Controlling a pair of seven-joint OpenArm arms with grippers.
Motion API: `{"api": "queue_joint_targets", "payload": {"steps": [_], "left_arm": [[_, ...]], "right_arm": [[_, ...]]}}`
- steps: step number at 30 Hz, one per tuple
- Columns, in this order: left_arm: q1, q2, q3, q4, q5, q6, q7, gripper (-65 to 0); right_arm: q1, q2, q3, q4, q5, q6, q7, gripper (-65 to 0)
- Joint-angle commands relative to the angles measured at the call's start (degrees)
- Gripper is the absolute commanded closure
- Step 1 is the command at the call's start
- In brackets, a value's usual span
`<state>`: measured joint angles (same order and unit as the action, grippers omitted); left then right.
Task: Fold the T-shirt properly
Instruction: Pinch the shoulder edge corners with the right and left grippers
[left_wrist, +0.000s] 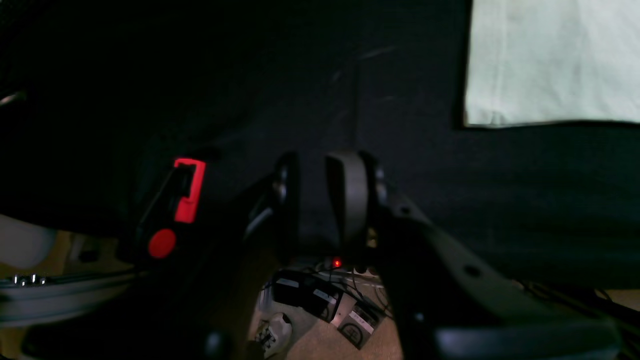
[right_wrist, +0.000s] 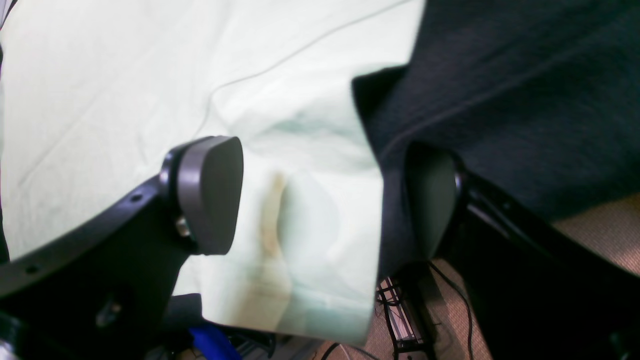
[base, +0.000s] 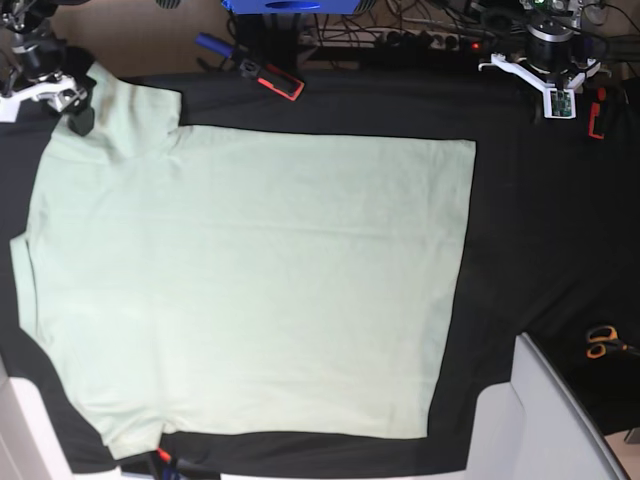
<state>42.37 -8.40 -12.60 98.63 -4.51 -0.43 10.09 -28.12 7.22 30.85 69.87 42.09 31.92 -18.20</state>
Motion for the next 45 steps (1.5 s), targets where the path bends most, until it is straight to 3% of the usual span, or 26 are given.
{"api": "queue_joint_targets", "payload": {"steps": [1,6,9,14,16,19,22,24,30,38,45], "left_arm": [[0.66,-0.43,-0.19,0.76,0.07,0.56,-1.08,-14.3],[0.66,-0.43,-0.19,0.76,0.07,0.56,-1.08,-14.3],[0.58,-0.43,-0.19,0.67,-2.30,0.56,-1.08,-14.4],[0.40,-2.63,0.16,-0.65,-13.38,0.56,-0.99,-15.3],[0.31,-4.12,1.83,-1.88,-15.93,0.56,-0.99,-21.2],[-0.92,-6.15,5.00,-3.55,-19.53,0.56,-0.99,-33.1],[-2.94,-6.59,5.96,-6.54,-23.93,0.56,-0.99,-37.5],[-4.52,-6.59,6.05,-8.39,-26.83,0.21,-0.99,-38.0],[-8.57,-6.32,7.11,-13.40,-33.07,-5.33,-0.99,-38.0],[-13.14,-6.06,12.03,-18.59,-33.60,-5.42,-0.99,-38.0],[-15.95,-3.16,12.47,-21.93,-33.68,-5.42,-0.99,-38.0]], "right_arm": [[-0.50,0.12,-1.00,0.16,-0.28,0.21,-1.98,-47.9],[-0.50,0.12,-2.15,0.16,-0.28,0.30,-1.98,-45.4],[-0.50,0.12,-2.15,0.16,-0.28,0.30,-1.98,-31.8],[-0.50,0.12,-2.15,0.16,-0.28,0.30,-1.98,-6.8],[-0.50,0.20,-2.15,0.07,-0.28,0.30,-1.98,0.0],[-0.50,0.38,-2.15,0.07,-0.28,0.30,-1.98,-0.4],[-0.50,0.47,-2.24,0.07,-0.28,0.30,-1.98,-0.1],[-0.50,0.47,-2.24,0.07,-0.28,0.30,-1.98,-0.1],[-0.58,0.47,-2.24,0.07,-0.28,0.30,-1.98,-0.1],[-0.58,0.56,-2.24,0.07,-0.37,0.30,-1.98,-0.1],[-0.67,0.56,-2.24,0.07,-0.37,0.30,-1.98,-0.1]]}}
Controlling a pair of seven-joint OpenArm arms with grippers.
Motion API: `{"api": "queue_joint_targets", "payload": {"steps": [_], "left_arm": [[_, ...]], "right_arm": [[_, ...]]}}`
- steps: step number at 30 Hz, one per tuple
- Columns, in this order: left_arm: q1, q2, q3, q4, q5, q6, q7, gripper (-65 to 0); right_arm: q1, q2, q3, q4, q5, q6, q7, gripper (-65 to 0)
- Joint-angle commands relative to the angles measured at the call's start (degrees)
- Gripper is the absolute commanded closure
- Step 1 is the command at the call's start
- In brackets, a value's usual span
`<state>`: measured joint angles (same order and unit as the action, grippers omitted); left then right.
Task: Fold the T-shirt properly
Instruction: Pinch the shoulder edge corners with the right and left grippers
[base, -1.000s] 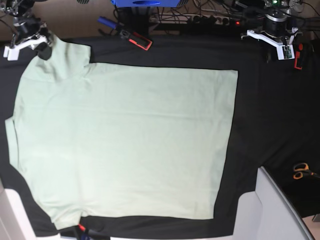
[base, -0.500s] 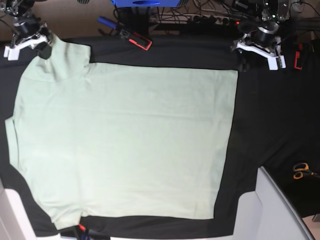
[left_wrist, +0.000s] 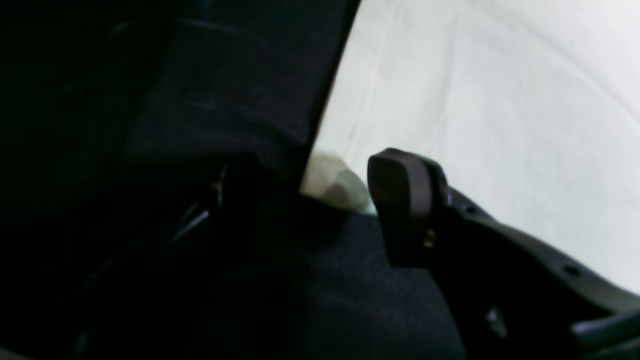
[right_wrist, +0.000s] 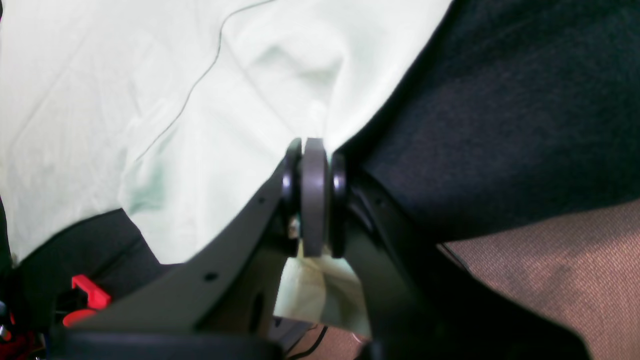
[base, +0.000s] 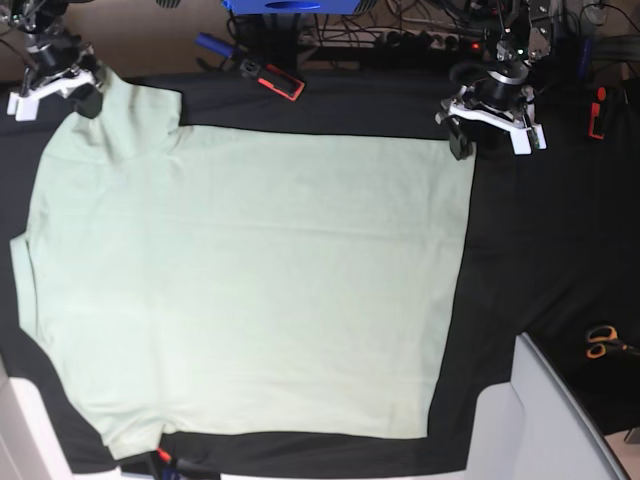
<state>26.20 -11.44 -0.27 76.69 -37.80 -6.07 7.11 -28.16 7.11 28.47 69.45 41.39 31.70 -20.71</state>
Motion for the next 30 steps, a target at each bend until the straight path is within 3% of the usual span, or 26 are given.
{"api": "queue_joint_targets", "payload": {"steps": [1,18,23,28,30], "left_arm": [[-0.04,0.23,0.14,-0.07,-0.40,0.22,1.98,-38.0],[-1.36,0.94,3.92,-0.16,-0.40,0.22,1.98,-36.3],[-1.27,0.94,3.57,-0.16,-0.40,0.22,1.98,-19.7],[-1.18,0.94,3.48,-0.16,-0.40,0.22,1.98,-9.4],[-1.18,0.94,3.48,-0.16,-0.40,0.22,1.98,-1.3]], "right_arm": [[-0.63,0.67,0.15,0.48,0.33,0.52,0.53,-0.1],[-0.54,0.67,0.06,0.48,0.33,0.52,0.45,-0.1],[-0.54,0.67,0.06,0.48,0.33,0.52,0.45,-0.1],[-0.54,0.67,0.06,0.48,0.33,0.52,0.45,-0.1],[-0.63,0.67,0.06,0.48,0.33,0.52,0.45,-0.1]]}}
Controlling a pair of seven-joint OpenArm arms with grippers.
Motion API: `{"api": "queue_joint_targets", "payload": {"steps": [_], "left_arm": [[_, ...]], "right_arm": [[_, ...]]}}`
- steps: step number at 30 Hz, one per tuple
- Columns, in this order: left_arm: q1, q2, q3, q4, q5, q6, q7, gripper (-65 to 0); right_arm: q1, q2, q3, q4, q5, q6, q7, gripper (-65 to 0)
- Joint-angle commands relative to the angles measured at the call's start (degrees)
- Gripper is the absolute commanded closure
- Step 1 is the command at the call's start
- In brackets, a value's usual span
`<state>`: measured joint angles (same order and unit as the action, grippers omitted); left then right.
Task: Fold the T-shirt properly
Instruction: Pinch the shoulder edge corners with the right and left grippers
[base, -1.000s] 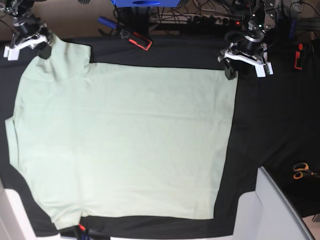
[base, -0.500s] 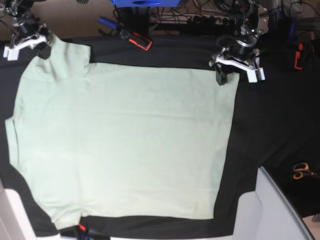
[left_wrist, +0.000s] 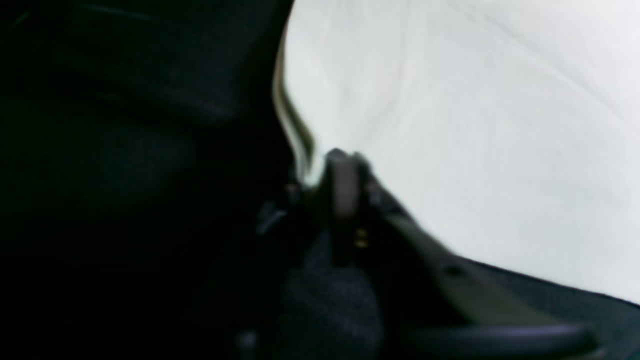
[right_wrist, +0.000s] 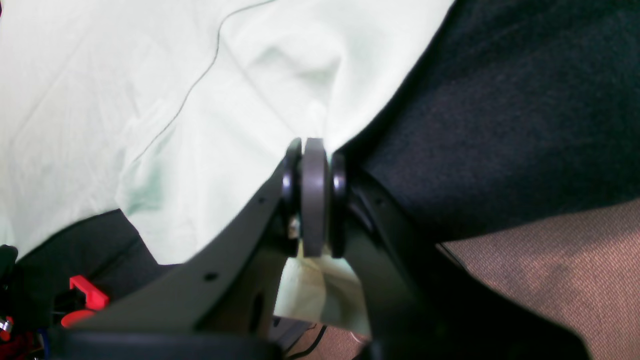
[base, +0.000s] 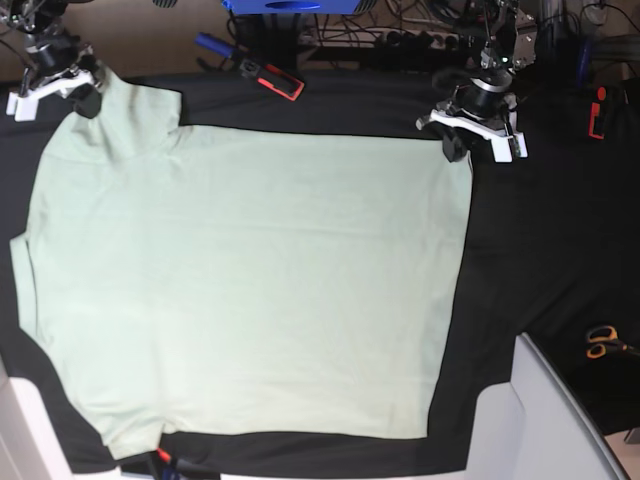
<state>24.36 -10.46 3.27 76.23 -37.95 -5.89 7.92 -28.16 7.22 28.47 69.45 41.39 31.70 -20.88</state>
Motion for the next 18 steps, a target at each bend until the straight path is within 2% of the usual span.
{"api": "queue_joint_targets", "payload": {"steps": [1,6,10,18], "left_arm": [[0.65,-0.05,-0.06,0.30,-0.24,0.04,1.18,0.0],[1.00,-0.05,-0.06,0.83,-0.24,0.04,1.18,0.0],[1.09,-0.13,-0.06,0.83,-0.24,0.04,1.18,0.0],[3.99,-0.49,-0.15,7.60,-0.16,0.31,1.18,0.0]], "right_arm": [[-0.63,0.56,0.06,0.48,0.33,0.52,0.62,-0.1],[-1.07,0.56,0.06,1.10,0.33,0.52,0.62,-0.1],[-1.24,1.61,0.15,1.71,0.33,0.52,-2.28,-0.1],[-2.83,1.88,0.32,11.82,0.33,0.16,-6.94,-0.1]]}}
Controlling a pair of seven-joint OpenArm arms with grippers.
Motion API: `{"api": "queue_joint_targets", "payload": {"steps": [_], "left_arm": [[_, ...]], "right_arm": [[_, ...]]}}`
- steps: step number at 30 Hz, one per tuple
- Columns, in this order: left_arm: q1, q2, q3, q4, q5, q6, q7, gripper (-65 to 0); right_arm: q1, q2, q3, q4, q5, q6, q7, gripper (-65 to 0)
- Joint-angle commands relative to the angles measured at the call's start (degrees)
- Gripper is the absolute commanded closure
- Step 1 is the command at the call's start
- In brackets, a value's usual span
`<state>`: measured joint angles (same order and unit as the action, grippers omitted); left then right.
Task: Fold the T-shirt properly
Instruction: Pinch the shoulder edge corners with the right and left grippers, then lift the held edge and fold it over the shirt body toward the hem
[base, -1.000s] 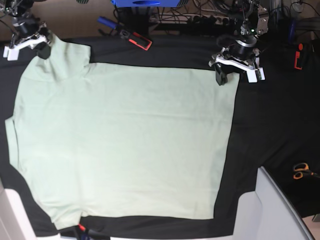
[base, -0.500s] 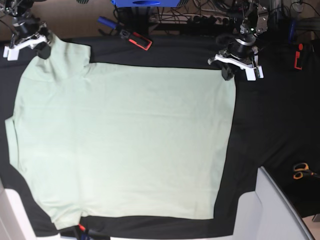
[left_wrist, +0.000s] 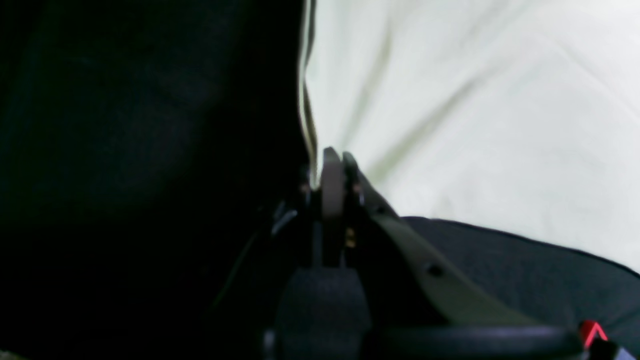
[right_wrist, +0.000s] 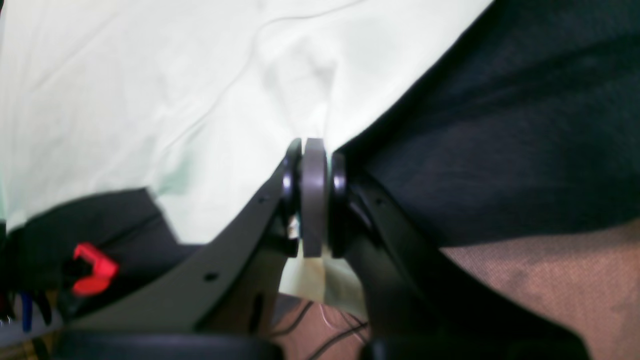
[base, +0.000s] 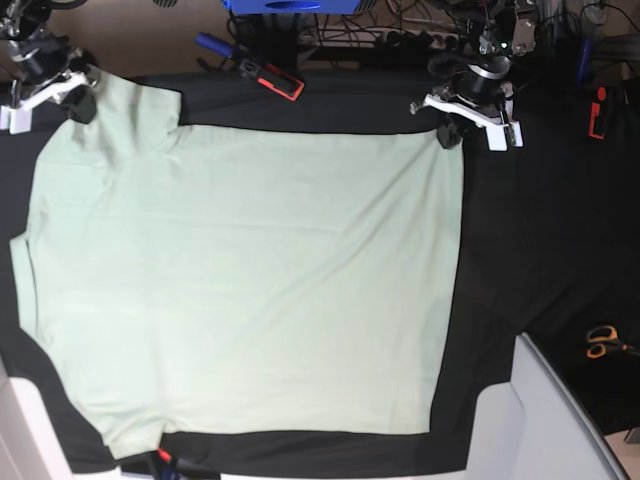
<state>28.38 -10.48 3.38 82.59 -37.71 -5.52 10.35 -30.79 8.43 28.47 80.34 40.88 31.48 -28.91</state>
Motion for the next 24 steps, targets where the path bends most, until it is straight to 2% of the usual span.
{"api": "queue_joint_targets", "payload": {"steps": [1,8,10,12,14,17,20,24], "left_arm": [[0.15,-0.46,-0.26,1.85,-0.40,-0.06,-1.25,0.0],[-0.29,-0.46,-0.26,2.91,-0.40,-0.06,-1.25,0.0],[-0.73,-0.46,-0.34,2.91,-0.40,0.02,-1.25,0.0],[-1.79,-0.46,-0.26,2.73,-0.48,1.52,-0.72,0.0],[-2.75,-0.46,-0.34,2.73,-0.48,2.75,3.85,0.0],[-5.30,-0.46,-0.34,3.00,-0.40,2.75,8.42,0.0],[-7.24,-0.46,-0.34,3.00,-0.40,2.75,10.71,0.0],[-9.61,-0.46,-0.34,3.00,-0.40,2.75,12.73,0.0]], "right_arm": [[-0.20,0.67,0.41,1.64,0.83,0.38,0.38,-0.1],[1.99,0.94,0.23,2.35,0.83,0.21,-0.76,-0.1],[3.05,2.17,0.41,2.26,0.83,0.21,-2.17,-0.1],[4.28,2.87,0.50,2.26,0.83,0.21,-3.49,-0.1],[5.33,3.66,0.50,2.17,0.83,0.12,-3.84,-0.1],[6.65,4.72,0.50,2.17,0.83,-0.76,-3.84,-0.1],[7.44,5.86,0.23,2.17,0.83,-2.87,-3.84,-0.1],[10.17,7.35,0.23,-0.03,0.83,-3.13,-3.93,-0.1]]}}
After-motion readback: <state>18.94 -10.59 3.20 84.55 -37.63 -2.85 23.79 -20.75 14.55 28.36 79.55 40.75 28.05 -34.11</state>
